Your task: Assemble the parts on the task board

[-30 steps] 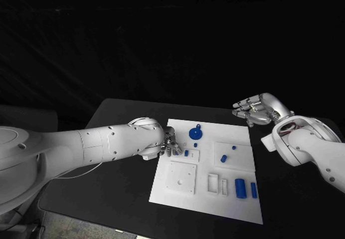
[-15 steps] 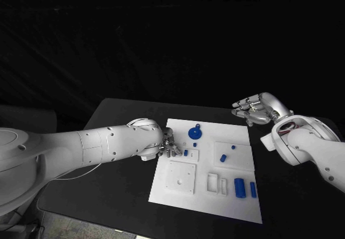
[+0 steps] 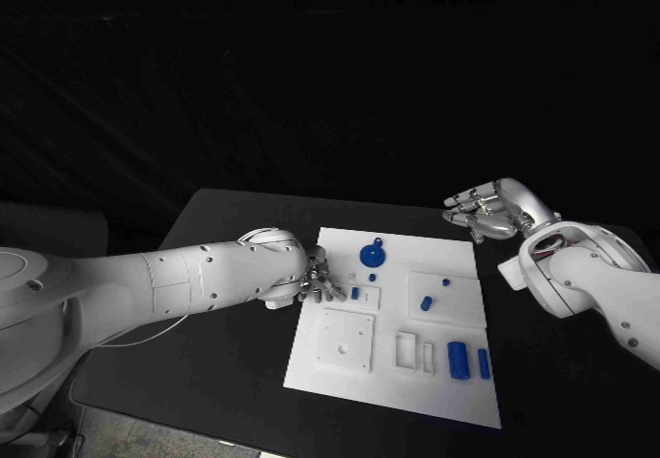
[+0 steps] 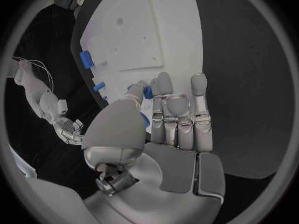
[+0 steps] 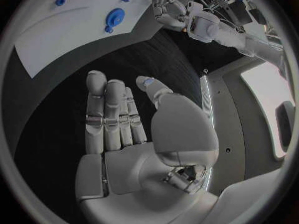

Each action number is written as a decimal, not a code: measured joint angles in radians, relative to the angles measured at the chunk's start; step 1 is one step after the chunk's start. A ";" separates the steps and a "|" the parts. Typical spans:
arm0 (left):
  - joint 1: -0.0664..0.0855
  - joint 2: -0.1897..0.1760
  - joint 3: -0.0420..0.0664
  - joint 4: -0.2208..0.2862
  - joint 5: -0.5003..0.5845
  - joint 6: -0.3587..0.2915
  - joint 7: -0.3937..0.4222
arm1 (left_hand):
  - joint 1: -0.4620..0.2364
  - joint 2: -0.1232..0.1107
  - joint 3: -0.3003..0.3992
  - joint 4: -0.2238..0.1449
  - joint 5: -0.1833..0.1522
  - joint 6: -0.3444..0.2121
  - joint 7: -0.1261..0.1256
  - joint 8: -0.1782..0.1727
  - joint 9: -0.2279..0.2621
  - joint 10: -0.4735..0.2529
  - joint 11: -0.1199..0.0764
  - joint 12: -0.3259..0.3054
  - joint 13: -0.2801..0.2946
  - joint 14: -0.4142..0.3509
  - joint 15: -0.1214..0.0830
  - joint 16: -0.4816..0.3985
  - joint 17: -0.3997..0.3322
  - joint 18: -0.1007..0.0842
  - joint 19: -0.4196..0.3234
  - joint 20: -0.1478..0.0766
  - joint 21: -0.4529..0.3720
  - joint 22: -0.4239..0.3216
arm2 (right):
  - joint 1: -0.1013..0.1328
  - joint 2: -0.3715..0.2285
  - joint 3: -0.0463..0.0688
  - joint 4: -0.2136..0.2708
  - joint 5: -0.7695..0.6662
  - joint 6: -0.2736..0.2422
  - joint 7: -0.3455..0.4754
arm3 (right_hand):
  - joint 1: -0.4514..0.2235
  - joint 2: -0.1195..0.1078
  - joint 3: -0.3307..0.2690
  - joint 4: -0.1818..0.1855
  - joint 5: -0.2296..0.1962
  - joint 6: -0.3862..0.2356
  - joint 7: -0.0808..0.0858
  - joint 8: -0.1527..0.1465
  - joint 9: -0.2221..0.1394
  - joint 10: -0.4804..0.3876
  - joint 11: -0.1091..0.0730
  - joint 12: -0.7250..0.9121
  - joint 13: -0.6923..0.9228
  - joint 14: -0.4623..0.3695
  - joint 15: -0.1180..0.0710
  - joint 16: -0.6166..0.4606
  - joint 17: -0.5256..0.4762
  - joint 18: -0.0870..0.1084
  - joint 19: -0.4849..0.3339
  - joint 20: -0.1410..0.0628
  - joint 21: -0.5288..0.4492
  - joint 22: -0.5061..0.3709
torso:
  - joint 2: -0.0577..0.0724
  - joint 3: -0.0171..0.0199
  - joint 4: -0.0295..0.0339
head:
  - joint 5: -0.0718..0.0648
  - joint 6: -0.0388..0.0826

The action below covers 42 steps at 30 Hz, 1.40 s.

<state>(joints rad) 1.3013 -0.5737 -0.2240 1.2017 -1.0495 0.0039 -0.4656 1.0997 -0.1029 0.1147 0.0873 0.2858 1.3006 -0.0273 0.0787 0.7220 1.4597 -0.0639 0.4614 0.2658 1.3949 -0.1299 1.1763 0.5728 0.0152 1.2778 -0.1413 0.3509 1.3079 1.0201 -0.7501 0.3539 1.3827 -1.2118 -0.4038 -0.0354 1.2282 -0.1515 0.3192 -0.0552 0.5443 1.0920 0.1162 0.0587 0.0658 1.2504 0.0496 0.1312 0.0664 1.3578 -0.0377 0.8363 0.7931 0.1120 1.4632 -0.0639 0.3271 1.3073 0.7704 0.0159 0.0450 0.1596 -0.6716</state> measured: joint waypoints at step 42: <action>0.027 -0.078 0.086 0.131 -0.075 -0.319 0.422 | 0.329 0.095 0.030 -0.282 -0.115 -0.151 0.133 -0.013 -0.646 -0.203 0.128 -0.395 -0.205 -0.168 0.111 -0.309 -0.282 0.032 -0.127 0.095 -0.221 0.000 | -0.005 0.001 0.000 -0.008 0.000 -0.001 0.001 | 0.000 0.000 0.004 -0.004 0.006 0.000 0.000 0.000 0.000 0.000 0.000 -0.004 0.000 0.000 0.000 0.000 -0.001 0.004 0.000 0.000 0.000 0.001 | 0.001 -0.0006 0.0001 | -0.016 0.027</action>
<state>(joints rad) 1.3280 -0.6514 -0.1379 1.3325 -1.1240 -0.3146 -0.0433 1.4283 -0.0083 0.1449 -0.1943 0.1711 1.1500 0.1054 0.0659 0.0757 1.2568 0.0642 0.0665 0.0604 1.2269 -0.0190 0.8673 0.2912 0.0468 1.1510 -0.0463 0.1303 1.3080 1.0155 -0.7492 0.3539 1.3750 -1.2117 -0.4045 -0.0343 1.2282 -0.1515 0.3234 -0.0594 0.5499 1.0923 0.1160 0.0587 0.0658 1.2504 0.0496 0.1273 0.0664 1.3578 -0.0377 0.8363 0.7921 0.1157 1.4631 -0.0639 0.3272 1.3081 0.7711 0.0153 0.0451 0.1439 -0.6446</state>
